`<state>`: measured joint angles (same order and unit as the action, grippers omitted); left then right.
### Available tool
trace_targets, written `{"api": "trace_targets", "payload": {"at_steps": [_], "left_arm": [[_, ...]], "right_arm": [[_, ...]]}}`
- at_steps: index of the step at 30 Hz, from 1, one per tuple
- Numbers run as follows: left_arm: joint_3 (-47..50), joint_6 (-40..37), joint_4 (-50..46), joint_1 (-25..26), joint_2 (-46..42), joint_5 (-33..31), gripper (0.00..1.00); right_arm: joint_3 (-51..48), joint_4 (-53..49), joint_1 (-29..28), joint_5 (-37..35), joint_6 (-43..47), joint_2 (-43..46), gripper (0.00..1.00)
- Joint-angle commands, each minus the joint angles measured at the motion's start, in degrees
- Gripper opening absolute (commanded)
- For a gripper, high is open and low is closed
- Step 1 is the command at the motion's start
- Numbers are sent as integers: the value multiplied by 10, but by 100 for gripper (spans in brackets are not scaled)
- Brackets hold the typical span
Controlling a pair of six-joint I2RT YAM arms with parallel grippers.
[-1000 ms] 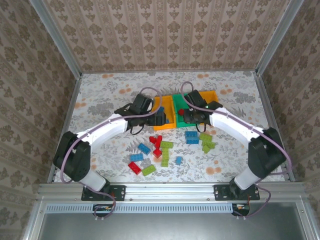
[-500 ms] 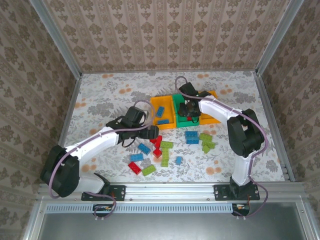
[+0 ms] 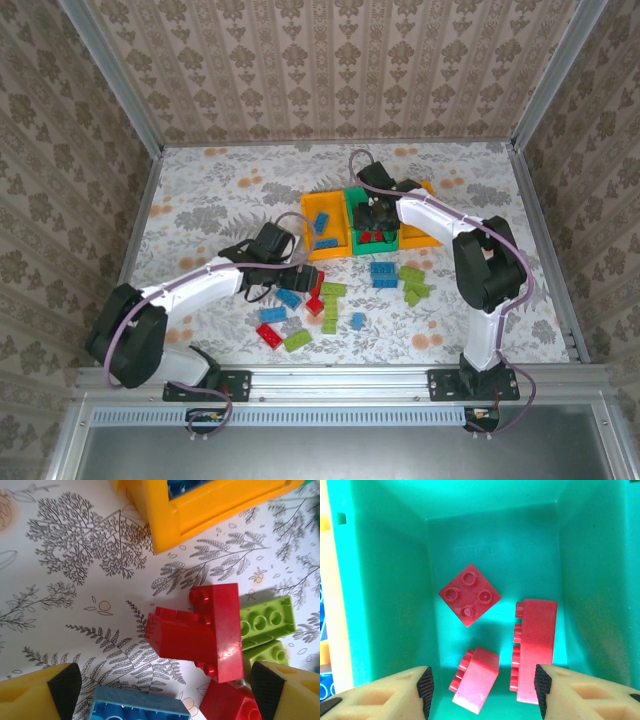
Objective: Sort the legos into containers by color
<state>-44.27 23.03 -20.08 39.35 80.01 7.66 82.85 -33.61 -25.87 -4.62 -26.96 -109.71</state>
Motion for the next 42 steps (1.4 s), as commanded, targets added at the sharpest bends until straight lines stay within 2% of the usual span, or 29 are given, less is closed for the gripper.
{"api": "trace_targets", "payload": {"at_steps": [1,24,36,42], "left_arm": [[-9,-21,7,3,22,17,90],[-44,-30,18,2,92,18,68],[-46,-33,22,2,92,17,42],[-47,-21,16,2,86,11,35]], "right_arm": [[-13,-11,1,5,-1,39,61],[-66,1,2,-3,-10,74,63],[-68,0,3,-6,-13,91,63],[-73,-6,4,-13,-10,111,64]]}}
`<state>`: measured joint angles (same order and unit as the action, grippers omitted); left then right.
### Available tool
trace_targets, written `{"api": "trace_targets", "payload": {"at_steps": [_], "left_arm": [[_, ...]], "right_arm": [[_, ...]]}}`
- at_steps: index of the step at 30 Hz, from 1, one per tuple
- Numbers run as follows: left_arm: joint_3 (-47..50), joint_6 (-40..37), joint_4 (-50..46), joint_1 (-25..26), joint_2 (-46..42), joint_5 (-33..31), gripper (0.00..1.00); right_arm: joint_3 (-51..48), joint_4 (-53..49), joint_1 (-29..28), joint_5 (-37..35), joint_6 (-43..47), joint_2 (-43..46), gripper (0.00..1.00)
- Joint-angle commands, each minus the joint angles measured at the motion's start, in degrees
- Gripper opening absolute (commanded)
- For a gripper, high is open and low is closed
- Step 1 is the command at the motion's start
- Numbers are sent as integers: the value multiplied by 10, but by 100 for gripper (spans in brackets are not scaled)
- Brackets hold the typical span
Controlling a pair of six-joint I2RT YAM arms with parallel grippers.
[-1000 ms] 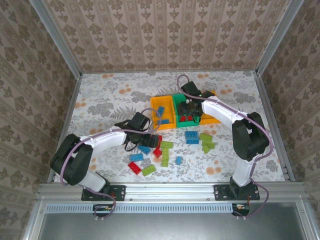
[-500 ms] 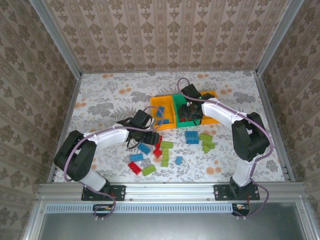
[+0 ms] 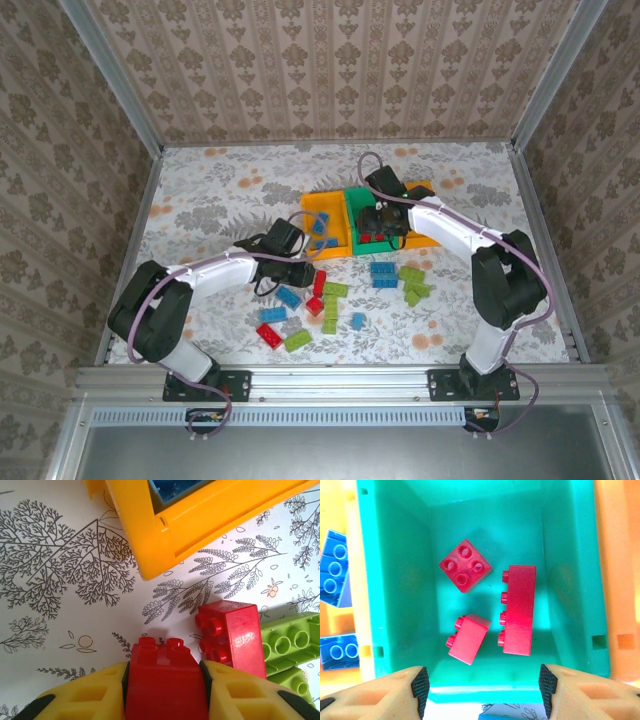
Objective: Sort the legos into containers by color
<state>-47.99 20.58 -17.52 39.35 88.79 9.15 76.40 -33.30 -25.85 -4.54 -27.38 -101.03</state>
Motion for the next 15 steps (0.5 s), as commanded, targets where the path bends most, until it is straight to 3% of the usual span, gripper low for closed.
{"api": "trace_targets", "payload": {"at_steps": [1,15], "left_arm": [[-11,5,-12,1,-8,-7,34],[-112,8,-32,10,-53,31,31]], "right_arm": [[-10,-10,4,-16,-5,27,64],[-125,-21,22,-50,-10,145,65]]}}
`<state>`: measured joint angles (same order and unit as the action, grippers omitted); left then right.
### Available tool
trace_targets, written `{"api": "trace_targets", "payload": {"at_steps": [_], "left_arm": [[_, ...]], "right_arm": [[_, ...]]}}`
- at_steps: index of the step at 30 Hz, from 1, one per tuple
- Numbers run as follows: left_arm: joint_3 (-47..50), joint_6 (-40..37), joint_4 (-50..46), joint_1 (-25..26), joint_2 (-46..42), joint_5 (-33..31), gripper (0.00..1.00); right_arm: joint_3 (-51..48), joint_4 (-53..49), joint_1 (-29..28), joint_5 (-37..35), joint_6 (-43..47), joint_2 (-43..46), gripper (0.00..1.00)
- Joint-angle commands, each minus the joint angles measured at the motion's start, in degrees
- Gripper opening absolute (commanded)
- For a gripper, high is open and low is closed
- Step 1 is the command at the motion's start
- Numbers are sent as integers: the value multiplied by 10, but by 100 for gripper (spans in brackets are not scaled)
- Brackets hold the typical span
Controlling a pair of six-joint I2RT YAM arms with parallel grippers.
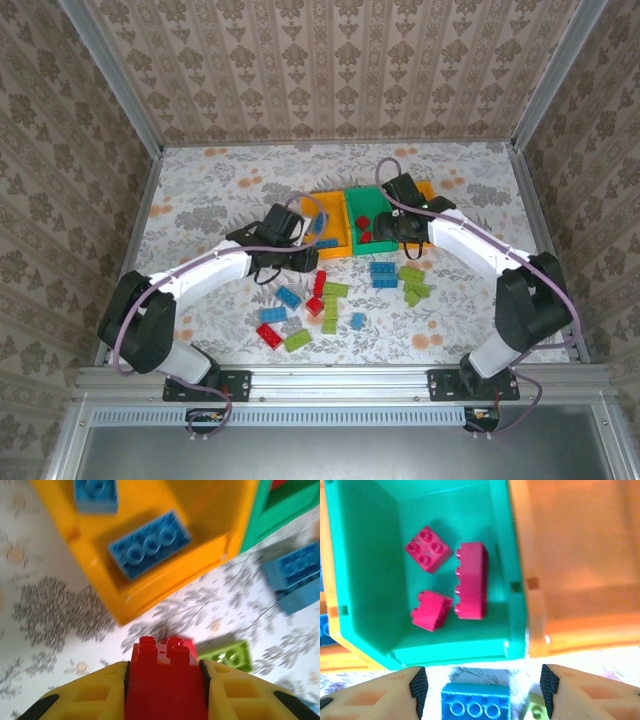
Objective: Sort the legos into containers by color
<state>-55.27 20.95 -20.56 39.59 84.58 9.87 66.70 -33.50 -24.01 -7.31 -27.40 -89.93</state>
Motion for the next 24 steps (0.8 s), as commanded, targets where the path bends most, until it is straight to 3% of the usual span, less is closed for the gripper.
{"api": "trace_targets", "payload": {"at_steps": [1,8,13,24], "left_arm": [[-56,3,4,11,-4,33,31],[-212,-7,24,28,113,106,31],[-316,-2,22,31,209,125,31],[-469,21,2,29,366,131,33]], "right_arm": [[-39,-19,4,-24,-11,42,65],[-140,12,3,13,-37,108,65],[-197,47,-17,43,-64,150,65],[-229,71,-103,24,-129,123,73]]}}
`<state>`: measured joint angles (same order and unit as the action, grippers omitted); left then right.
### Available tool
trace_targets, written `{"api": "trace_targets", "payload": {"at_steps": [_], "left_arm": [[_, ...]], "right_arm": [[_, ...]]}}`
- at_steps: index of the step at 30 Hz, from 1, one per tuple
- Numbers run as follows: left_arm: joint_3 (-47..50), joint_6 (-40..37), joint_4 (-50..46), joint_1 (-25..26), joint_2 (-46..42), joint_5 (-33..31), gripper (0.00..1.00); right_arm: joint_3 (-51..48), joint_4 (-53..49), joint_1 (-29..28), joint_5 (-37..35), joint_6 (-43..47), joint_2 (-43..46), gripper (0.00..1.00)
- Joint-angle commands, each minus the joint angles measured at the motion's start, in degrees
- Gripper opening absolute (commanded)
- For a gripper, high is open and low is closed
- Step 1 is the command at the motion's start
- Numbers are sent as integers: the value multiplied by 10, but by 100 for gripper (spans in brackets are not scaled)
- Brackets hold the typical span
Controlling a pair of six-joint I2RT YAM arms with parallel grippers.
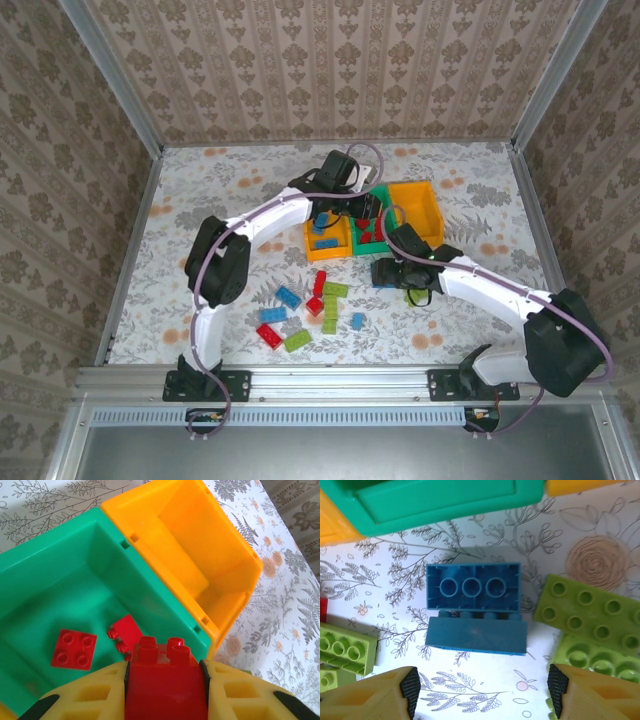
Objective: Sort the legos into containers by color
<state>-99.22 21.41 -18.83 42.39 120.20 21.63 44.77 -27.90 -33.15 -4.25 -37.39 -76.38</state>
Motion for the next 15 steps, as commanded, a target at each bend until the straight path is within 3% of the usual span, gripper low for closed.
{"api": "trace_targets", "payload": {"at_steps": [1,7,9,15], "left_arm": [[-35,18,-15,1,15,11,34],[-46,29,-32,-1,23,-12,45],[-41,24,-36,1,12,-23,56],[-6,14,-35,6,-31,-48,72]], "right_arm": [[-9,16,-16,-10,-30,-18,74],[17,-8,-27,-24,-19,-72,77],[22,-12,-29,-31,-17,-83,78],[29,3,-30,-38,-14,-101,80]]}}
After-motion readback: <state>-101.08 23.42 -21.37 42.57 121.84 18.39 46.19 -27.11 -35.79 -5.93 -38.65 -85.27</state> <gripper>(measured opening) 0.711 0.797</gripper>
